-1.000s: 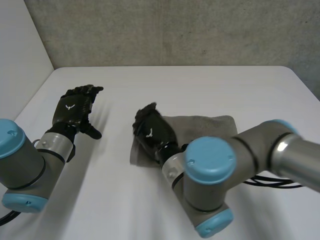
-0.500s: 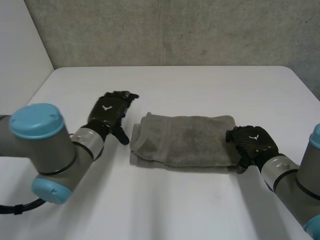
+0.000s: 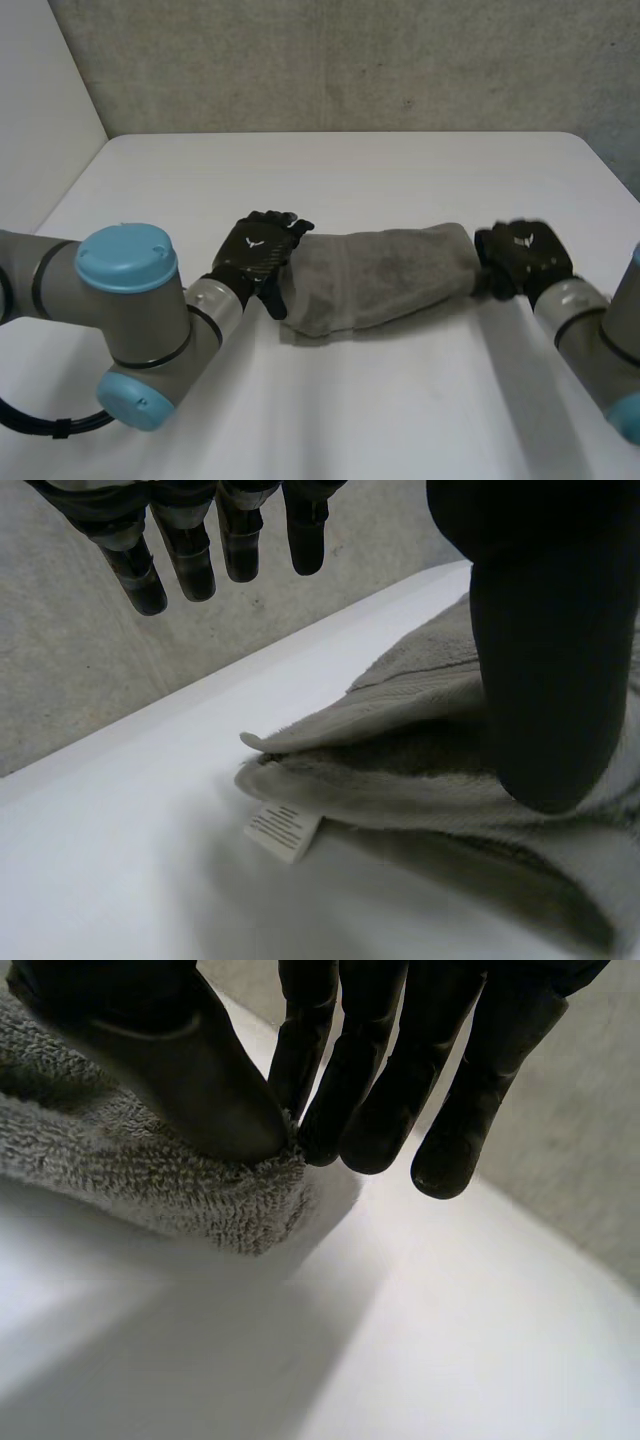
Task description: Fold the towel.
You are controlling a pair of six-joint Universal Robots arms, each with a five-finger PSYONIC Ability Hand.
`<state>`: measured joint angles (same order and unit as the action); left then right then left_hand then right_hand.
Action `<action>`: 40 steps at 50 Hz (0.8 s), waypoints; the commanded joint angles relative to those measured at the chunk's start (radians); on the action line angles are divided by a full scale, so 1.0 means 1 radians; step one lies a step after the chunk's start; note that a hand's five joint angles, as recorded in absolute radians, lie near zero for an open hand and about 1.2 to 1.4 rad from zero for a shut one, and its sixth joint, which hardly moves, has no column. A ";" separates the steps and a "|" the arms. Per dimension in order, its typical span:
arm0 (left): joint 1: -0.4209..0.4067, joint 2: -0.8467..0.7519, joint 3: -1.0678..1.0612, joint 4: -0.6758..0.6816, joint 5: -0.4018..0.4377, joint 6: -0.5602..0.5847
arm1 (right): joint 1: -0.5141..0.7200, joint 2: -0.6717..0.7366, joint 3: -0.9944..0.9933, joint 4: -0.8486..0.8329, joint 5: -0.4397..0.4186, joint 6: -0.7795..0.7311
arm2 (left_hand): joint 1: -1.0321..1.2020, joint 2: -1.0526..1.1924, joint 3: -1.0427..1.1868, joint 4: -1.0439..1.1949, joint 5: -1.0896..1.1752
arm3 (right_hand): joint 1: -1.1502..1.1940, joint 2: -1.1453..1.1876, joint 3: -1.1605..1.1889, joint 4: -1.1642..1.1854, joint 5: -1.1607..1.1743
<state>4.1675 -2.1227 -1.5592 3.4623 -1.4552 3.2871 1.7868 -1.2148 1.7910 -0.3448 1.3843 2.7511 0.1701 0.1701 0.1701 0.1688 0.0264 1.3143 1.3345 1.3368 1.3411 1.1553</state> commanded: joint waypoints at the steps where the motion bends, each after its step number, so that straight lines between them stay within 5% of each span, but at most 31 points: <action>1: 0.008 0.099 -0.062 0.000 -0.007 -0.001 | 0.141 0.017 -0.175 0.032 0.004 -0.158 | 0.020 0.020 0.020 0.021 -0.011 | 0.082 0.062 0.060 0.055 0.066; 10: 0.060 0.174 -0.082 0.001 -0.088 -0.007 | 0.528 0.207 -0.380 0.102 -0.028 -0.254 | 0.008 0.008 0.008 0.009 -0.023 | 0.082 0.062 0.060 0.055 0.066; 18: 0.100 0.214 -0.081 0.008 -0.129 -0.012 | 0.651 0.369 -0.467 0.180 -0.053 -0.263 | 0.004 0.004 0.004 0.006 -0.026 | 0.082 0.062 0.060 0.055 0.066; 25: 0.102 0.221 -0.071 0.012 -0.129 -0.036 | 0.632 0.305 -0.433 0.194 -0.033 -0.206 | 0.004 0.004 0.004 0.006 -0.026 | 0.054 0.033 0.031 0.027 0.038; 26: 0.102 0.221 -0.065 0.014 -0.129 -0.046 | 0.616 0.260 -0.409 0.190 -0.033 -0.164 | 0.004 0.004 0.004 0.006 -0.026 | -0.353 -0.373 -0.376 -0.380 -0.369; 27: 0.102 0.221 -0.065 0.014 -0.129 -0.046 | 0.615 0.259 -0.409 0.190 -0.033 -0.163 | 0.004 0.004 0.004 0.006 -0.026 | -0.357 -0.378 -0.380 -0.384 -0.373; 29: 0.100 0.224 -0.050 0.015 -0.128 -0.069 | 0.562 0.158 -0.348 0.187 -0.028 -0.063 | 0.004 0.004 0.004 0.006 -0.026 | -1.140 -1.160 -1.162 -1.167 -1.155; 40: 0.082 0.187 0.010 0.015 -0.126 -0.190 | 0.341 -0.058 -0.211 0.190 -0.021 0.247 | 0.005 0.005 0.005 0.007 -0.026 | -1.140 -1.160 -1.162 -1.167 -1.155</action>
<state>4.2609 -1.9148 -1.5745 3.4777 -1.5825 3.1577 2.2442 -1.1994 1.5330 -0.1574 1.3585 2.8561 0.1694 0.1685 0.1662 0.1655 0.0264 0.2329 0.2479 0.2478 0.2621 0.0610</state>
